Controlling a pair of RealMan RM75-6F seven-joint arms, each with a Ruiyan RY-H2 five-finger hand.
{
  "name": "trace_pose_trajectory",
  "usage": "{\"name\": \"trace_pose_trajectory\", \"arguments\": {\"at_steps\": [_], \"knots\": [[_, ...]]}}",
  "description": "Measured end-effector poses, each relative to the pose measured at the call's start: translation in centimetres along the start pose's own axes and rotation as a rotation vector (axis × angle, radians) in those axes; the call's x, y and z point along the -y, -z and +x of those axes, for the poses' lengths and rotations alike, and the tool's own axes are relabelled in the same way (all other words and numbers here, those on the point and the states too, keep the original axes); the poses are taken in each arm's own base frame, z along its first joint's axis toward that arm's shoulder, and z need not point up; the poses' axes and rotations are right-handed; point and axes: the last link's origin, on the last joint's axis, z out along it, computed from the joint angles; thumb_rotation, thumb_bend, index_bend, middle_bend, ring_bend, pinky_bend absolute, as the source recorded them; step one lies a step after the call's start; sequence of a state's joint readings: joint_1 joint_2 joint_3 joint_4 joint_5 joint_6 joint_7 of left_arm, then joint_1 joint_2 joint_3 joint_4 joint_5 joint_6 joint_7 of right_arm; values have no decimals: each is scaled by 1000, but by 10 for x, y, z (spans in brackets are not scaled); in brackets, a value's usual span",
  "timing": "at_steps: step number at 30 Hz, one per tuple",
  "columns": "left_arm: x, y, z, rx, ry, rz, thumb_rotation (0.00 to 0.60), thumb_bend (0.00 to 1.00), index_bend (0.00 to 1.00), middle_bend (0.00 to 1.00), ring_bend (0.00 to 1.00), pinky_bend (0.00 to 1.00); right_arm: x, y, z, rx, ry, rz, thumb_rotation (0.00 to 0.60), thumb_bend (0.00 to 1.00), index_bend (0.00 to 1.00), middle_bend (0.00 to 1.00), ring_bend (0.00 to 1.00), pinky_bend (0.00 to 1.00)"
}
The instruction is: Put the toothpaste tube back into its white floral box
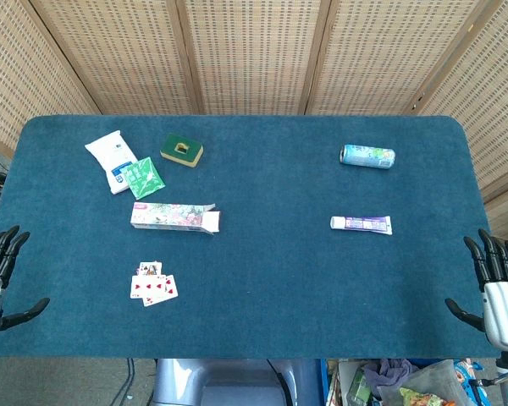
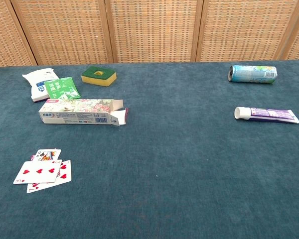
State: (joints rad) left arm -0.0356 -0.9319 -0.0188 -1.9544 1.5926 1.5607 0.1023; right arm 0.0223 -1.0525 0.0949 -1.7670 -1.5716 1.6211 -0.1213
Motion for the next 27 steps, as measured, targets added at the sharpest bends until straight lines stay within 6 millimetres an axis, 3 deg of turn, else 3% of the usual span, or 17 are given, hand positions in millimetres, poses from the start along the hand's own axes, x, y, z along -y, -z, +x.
{"name": "trace_pose_trajectory", "arguments": {"at_steps": [5, 11, 16, 21, 27], "knots": [[1, 1, 1, -2, 7, 2, 600, 185, 0, 0, 0, 0, 1, -1, -2, 14, -7, 8, 600, 0, 0, 0, 0, 0], [3, 3, 3, -14, 20, 3, 600, 185, 0, 0, 0, 0, 2, -20, -9, 42, -35, 30, 600, 0, 7, 13, 0, 0], [4, -2, 3, -7, 22, 2, 600, 184, 0, 0, 0, 0, 9, -58, -20, 77, -45, 86, 600, 0, 93, 143, 43, 19], [4, -7, 3, -9, 28, 13, 600, 185, 0, 0, 0, 0, 28, -106, -39, 154, -79, 122, 600, 0, 293, 348, 235, 231], [6, -10, 2, -2, 31, 25, 600, 185, 0, 0, 0, 0, 51, -150, -62, 227, -128, 103, 600, 0, 356, 407, 288, 249]]}}
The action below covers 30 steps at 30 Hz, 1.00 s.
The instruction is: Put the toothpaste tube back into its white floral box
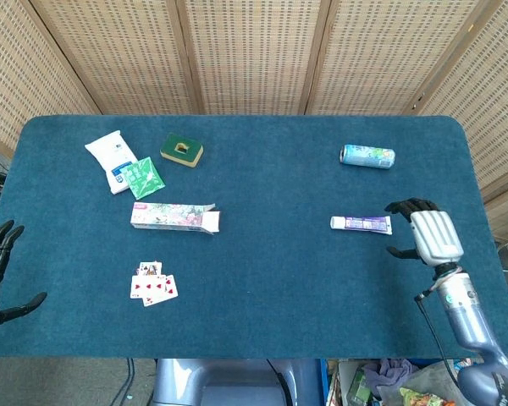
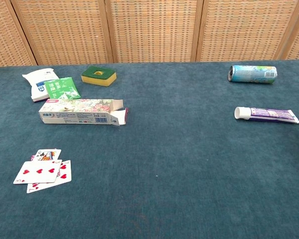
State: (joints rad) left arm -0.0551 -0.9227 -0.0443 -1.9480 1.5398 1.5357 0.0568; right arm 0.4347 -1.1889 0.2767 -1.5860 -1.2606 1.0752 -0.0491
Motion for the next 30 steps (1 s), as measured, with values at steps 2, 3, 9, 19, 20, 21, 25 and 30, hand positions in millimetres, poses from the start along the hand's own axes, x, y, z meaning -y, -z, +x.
{"name": "trace_pose_trajectory", "arguments": {"at_steps": [2, 3, 9, 19, 20, 21, 25, 30], "knots": [[1, -2, 1, -4, 1, 10, 600, 185, 0, 0, 0, 0, 2, -11, -6, 9, 1, -13, 600, 0, 359, 410, 292, 252], [2, -3, 1, -6, 2, 14, 600, 185, 0, 0, 0, 0, 1, -17, -11, 16, 6, -29, 600, 0, 362, 413, 294, 256], [4, -7, 2, -9, 7, 31, 600, 185, 0, 0, 0, 0, -9, -40, -38, 48, 58, -118, 600, 4, 366, 416, 298, 264], [3, -11, -1, 8, -1, 36, 600, 185, 0, 0, 0, 0, -16, -59, -81, 108, 102, -176, 600, 88, 366, 415, 299, 264], [2, -11, -1, 9, -2, 36, 600, 185, 0, 0, 0, 0, -16, -60, -84, 112, 102, -177, 600, 88, 366, 415, 298, 264], [2, -11, -1, 10, -2, 36, 600, 185, 0, 0, 0, 0, -14, -62, -88, 116, 101, -177, 600, 89, 366, 415, 298, 264], [2, -12, -2, 12, -2, 39, 600, 185, 0, 0, 0, 0, -7, -67, -98, 130, 94, -172, 600, 98, 366, 411, 298, 264], [3, -14, -1, 7, 1, 48, 600, 185, 0, 0, 0, 0, 1, -76, -108, 158, 102, -172, 600, 119, 366, 411, 298, 264]]}}
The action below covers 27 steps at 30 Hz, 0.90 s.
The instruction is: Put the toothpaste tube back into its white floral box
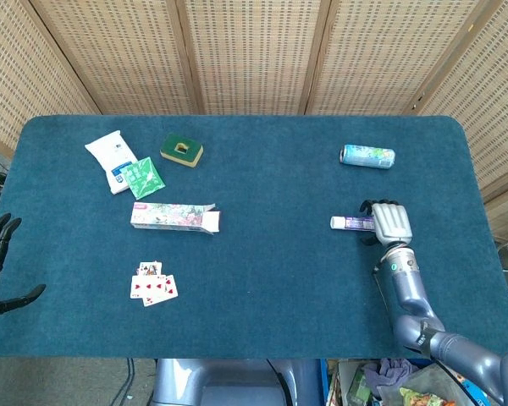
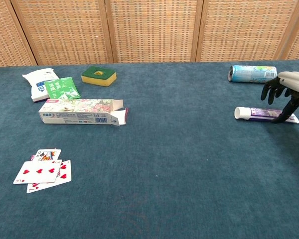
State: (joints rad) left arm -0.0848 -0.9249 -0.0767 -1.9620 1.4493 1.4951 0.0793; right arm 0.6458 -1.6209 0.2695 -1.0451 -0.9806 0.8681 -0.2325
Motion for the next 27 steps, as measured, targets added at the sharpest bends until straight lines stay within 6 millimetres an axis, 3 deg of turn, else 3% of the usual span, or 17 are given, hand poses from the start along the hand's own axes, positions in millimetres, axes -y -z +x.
{"name": "trace_pose_trajectory", "arguments": {"at_steps": [11, 20, 27], "knots": [[0, -4, -1, 8, 2, 11, 600, 185, 0, 0, 0, 0, 1, -13, -5, 35, 48, -22, 600, 224, 368, 412, 298, 265], [-1, -5, -2, 12, -3, 13, 600, 185, 0, 0, 0, 0, 0, -17, -7, 51, 84, -21, 600, 238, 372, 416, 298, 266], [0, -5, -1, 11, 3, 16, 600, 185, 0, 0, 0, 0, -2, -19, -12, 68, 106, -24, 600, 286, 432, 466, 316, 277]]}}
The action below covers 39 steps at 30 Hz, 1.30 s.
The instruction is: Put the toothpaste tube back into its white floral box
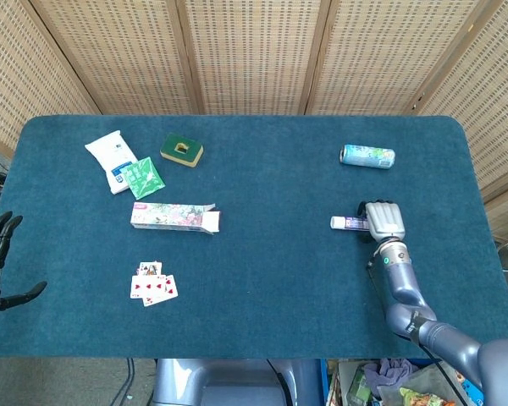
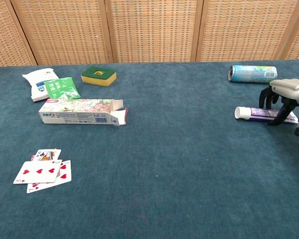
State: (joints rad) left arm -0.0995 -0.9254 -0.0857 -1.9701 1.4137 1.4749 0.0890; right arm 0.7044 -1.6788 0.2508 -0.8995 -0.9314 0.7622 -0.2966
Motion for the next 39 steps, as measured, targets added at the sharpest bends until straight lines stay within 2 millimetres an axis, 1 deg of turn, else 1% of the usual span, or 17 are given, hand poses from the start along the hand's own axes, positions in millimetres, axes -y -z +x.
{"name": "trace_pose_trajectory", "arguments": {"at_steps": [4, 8, 13, 17, 22, 25, 29, 33, 37, 39], "knots": [[0, 0, 0, 1, 2, -1, 600, 185, 0, 0, 0, 0, -3, 0, -1, -1, 23, 3, 600, 371, 506, 528, 349, 295], [0, 0, 0, 2, 2, 0, 600, 185, 0, 0, 0, 0, -4, 1, 0, -4, 33, 15, 600, 426, 535, 554, 363, 298], [-1, -1, -1, 9, -1, 0, 600, 185, 0, 0, 0, 0, -4, 5, 3, -15, 33, 43, 600, 459, 544, 563, 370, 312], [-2, -5, -4, 23, -4, -7, 600, 185, 0, 0, 0, 0, -2, 13, 9, -45, 22, 82, 600, 464, 544, 564, 371, 313], [-6, -18, -7, 24, -20, -54, 600, 185, 0, 0, 0, 0, -4, 30, 24, -92, 22, 140, 600, 465, 544, 564, 371, 313], [-10, -35, -9, 31, -42, -107, 600, 185, 0, 0, 0, 0, -7, 43, 35, -126, 27, 172, 600, 464, 544, 564, 371, 313], [-18, -66, -15, 54, -80, -189, 600, 184, 0, 0, 0, 0, -10, 62, 50, -166, 35, 206, 600, 466, 544, 564, 372, 313], [-30, -99, -25, 81, -93, -268, 600, 185, 0, 0, 0, 0, -20, 81, 66, -207, 90, 210, 600, 466, 544, 563, 372, 313], [-44, -128, -43, 119, -92, -345, 600, 185, 0, 0, 0, 0, -28, 91, 69, -211, 136, 190, 600, 469, 544, 561, 372, 313], [-49, -138, -52, 145, -100, -369, 600, 185, 0, 0, 0, 0, -31, 94, 69, -205, 152, 179, 600, 469, 544, 560, 371, 313]]}}
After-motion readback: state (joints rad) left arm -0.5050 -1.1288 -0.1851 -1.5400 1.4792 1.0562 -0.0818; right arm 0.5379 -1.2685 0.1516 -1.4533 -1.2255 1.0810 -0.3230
